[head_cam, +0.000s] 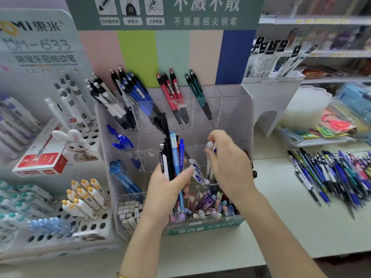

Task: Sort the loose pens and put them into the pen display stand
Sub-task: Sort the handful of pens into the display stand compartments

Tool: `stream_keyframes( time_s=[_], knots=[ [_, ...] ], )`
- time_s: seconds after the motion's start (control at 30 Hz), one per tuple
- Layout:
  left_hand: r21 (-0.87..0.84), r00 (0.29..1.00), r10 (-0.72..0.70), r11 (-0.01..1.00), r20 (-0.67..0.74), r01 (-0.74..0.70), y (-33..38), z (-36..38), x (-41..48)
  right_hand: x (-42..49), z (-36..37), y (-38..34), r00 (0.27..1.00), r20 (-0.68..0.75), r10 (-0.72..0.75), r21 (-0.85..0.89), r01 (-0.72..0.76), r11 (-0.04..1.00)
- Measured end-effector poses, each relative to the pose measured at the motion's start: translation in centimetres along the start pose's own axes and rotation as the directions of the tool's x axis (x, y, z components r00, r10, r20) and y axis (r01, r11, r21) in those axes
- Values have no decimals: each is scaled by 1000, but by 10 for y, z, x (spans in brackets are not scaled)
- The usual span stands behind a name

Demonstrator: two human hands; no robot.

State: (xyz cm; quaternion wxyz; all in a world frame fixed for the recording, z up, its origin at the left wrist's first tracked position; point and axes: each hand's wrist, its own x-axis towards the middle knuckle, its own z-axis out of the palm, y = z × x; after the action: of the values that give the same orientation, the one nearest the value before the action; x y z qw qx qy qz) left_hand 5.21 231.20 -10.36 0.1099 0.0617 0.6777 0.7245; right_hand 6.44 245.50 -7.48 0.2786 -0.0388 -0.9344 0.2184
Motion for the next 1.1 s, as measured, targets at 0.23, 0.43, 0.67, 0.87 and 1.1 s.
stream_keyframes(
  time_s=[0.23,0.43,0.67,0.87,1.1],
  knots=[
    [-15,1000,-11,1000,14,11,1,-6,-2,-18,26,7,953,302,19,-198,43,979],
    [-16,997,-29,999,72,30,1,-11,-4,-18,24,7,886,463,25,-110,29,994],
    [-96,984,-8,995,176,25,2,-12,-9,-16,32,1,929,341,145,-29,-144,989],
    [-259,966,-6,963,257,75,5,-12,-12,-18,7,-1,943,298,148,7,-157,988],
    [-342,945,15,934,327,104,6,-14,-16,-4,-8,-35,955,290,61,495,-204,844]
  ],
)
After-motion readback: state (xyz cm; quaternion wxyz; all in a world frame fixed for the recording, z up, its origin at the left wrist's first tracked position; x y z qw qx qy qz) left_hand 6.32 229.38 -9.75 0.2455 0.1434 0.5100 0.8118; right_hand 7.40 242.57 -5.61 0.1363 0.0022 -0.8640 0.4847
